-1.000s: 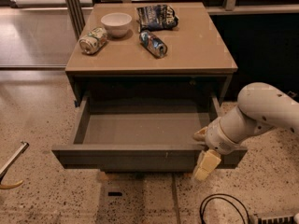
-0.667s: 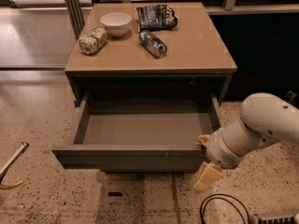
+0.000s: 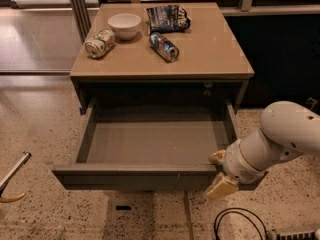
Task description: Open top drawer
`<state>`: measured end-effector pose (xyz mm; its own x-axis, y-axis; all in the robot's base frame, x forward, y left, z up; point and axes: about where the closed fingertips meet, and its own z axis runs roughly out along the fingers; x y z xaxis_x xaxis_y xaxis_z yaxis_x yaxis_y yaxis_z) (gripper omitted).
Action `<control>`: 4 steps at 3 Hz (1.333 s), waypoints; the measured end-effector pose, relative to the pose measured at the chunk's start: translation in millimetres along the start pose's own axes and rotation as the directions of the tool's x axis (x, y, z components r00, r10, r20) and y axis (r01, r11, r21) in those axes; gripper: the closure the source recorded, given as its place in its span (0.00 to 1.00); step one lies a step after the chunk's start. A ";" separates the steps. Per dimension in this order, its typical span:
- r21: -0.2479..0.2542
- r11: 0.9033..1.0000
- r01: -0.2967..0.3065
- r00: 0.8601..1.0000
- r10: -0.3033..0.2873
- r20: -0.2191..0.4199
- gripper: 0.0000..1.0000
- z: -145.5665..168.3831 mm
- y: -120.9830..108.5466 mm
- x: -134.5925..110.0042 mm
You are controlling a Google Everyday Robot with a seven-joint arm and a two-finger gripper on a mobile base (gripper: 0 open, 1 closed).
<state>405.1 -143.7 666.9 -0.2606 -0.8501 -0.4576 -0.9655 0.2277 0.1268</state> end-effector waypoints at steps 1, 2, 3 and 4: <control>0.000 1.000 0.000 1.000 0.000 0.000 0.16 -1.7 -1.3 -1.2; -0.017 1.000 0.013 1.000 -0.014 -0.011 0.00 4.1 23.7 5.0; -0.041 0.998 0.048 0.999 -0.049 -0.012 0.00 11.1 56.0 12.1; -0.041 0.998 0.048 0.999 -0.049 -0.012 0.00 11.1 56.0 12.1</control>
Offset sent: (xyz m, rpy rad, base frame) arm -0.0660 0.0070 -0.0106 -0.0152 0.0269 0.0518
